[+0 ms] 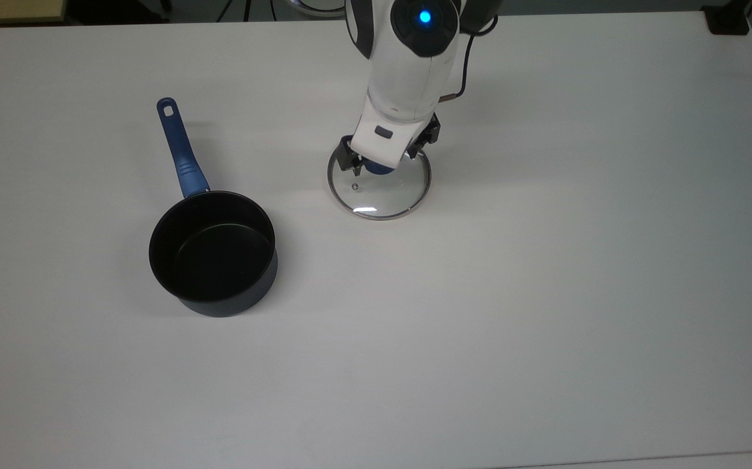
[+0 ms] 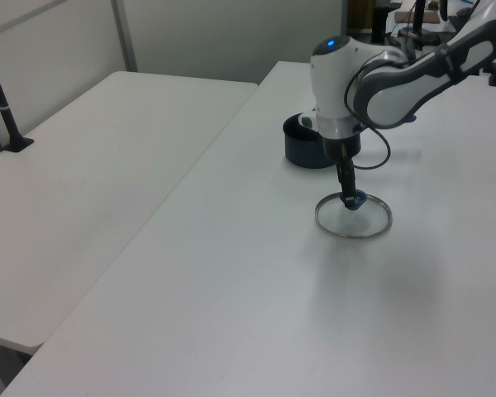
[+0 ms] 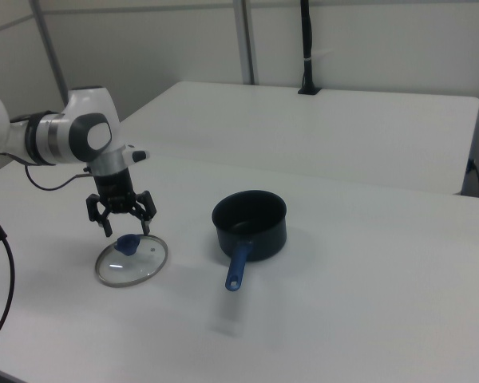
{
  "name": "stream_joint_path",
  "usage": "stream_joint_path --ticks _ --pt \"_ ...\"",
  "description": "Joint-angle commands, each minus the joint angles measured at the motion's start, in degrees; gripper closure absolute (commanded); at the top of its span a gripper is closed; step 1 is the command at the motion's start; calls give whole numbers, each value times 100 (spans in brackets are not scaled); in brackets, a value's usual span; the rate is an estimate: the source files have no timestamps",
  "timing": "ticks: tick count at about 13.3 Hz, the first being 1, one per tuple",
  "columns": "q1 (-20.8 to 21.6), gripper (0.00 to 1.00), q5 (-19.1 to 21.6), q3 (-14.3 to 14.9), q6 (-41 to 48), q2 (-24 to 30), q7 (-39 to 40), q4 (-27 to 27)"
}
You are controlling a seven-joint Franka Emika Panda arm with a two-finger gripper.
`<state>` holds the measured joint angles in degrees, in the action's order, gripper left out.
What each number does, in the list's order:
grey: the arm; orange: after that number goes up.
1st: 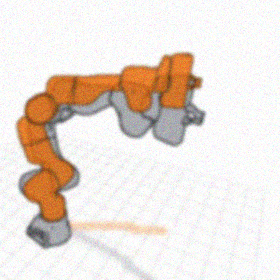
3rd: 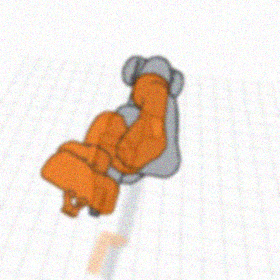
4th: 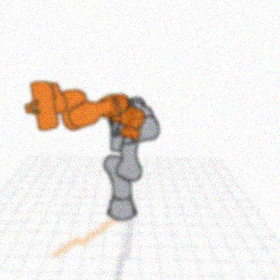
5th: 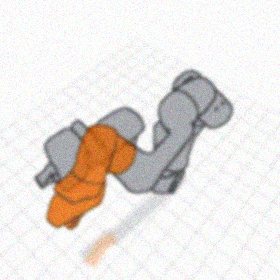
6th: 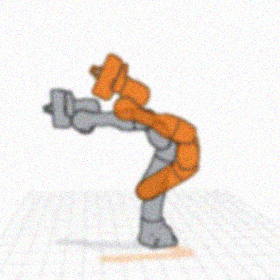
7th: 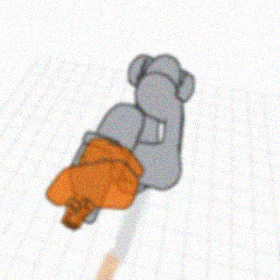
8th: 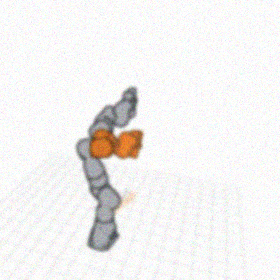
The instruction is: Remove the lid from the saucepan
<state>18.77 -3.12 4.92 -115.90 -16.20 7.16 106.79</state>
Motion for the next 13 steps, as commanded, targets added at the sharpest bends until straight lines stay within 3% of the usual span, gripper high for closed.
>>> stream_joint_path --ticks 1,4,6,8,13 --pt "-206 0 -66 -17 478 826 -566 27" --pt "-1031 0 -92 -542 1419 1531 -584 -439" --pt "-1559 0 -101 -843 1727 1664 -620 -877" --pt "-1911 0 -84 -843 2255 1795 -558 -1231" --pt "-1930 0 -75 -703 2327 1814 -531 -1240"
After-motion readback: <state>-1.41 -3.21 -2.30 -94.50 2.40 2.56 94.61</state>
